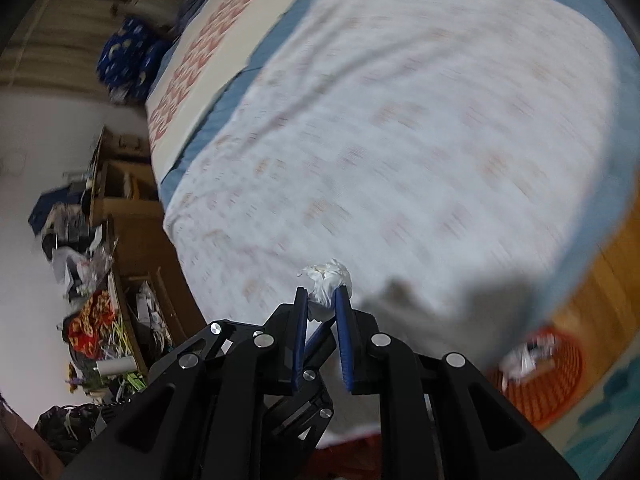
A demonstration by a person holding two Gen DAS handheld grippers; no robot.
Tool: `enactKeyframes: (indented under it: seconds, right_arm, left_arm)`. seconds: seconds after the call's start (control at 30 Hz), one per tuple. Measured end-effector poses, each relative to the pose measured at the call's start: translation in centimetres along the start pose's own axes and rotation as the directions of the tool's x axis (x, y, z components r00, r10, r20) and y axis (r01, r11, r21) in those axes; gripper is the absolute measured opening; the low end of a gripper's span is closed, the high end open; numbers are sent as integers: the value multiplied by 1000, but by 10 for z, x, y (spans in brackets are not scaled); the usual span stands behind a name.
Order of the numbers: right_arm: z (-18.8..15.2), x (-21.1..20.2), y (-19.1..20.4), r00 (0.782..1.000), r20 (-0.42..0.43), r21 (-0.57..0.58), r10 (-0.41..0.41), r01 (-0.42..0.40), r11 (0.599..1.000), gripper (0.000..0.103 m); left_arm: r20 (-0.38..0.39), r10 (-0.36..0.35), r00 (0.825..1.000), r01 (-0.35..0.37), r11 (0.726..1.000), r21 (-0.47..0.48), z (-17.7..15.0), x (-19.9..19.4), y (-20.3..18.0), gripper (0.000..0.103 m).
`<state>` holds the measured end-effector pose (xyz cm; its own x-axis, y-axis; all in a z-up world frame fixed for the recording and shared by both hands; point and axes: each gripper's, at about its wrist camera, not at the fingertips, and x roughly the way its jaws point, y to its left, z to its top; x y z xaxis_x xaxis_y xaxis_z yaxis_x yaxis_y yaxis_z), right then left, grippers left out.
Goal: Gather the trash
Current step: 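Carry the tissue to the red wastebasket and open the right tool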
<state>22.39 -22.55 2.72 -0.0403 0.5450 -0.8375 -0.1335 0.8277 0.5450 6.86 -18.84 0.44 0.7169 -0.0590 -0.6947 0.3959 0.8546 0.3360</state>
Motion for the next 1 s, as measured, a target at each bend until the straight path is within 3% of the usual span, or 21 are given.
enactKeyframes:
  seconds: [0.2,0.47,0.6,0.73,0.83,0.87,0.9,0.93,0.97,1.0]
  right_arm:
    - [-120,-51,-105,998,55,163,-15,6,987,15]
    - [-259,-74,-238,991,131,350,19,-65,934,15]
    - [-303,-69,-288,984,171,411,44,-112,905,15]
    - [-326,-55,-332,975,209,460,71,-162,873,15]
    - [-332,-45,-353,973,218,479,71,-170,861,18]
    - [-338,-41,-365,973,220,491,64,-167,855,19]
    - [-335,-36,-365,973,221,498,60,-166,851,26]
    - [-336,-34,-370,973,225,508,55,-165,845,32]
    - [-339,-32,-376,972,230,520,48,-164,838,50]
    - [-343,-32,-381,971,238,533,33,-159,831,60]
  left_arm:
    - [34,-125,992,118,979,166,3,-30,-106,11]
    - [-7,-248,969,235,908,346,-6,-29,-217,11]
    - [-44,-279,959,271,869,415,-13,-17,-265,11]
    - [-71,-287,955,284,829,482,-23,1,-304,12]
    - [-102,-282,954,295,821,489,-31,16,-318,14]
    - [-115,-280,953,300,819,490,-34,21,-322,16]
    - [-124,-279,952,303,817,492,-35,23,-325,29]
    - [-136,-278,951,308,814,492,-37,27,-327,55]
    - [-146,-280,949,315,814,488,-39,28,-328,66]
    - [-148,-279,949,315,816,485,-41,26,-329,72]
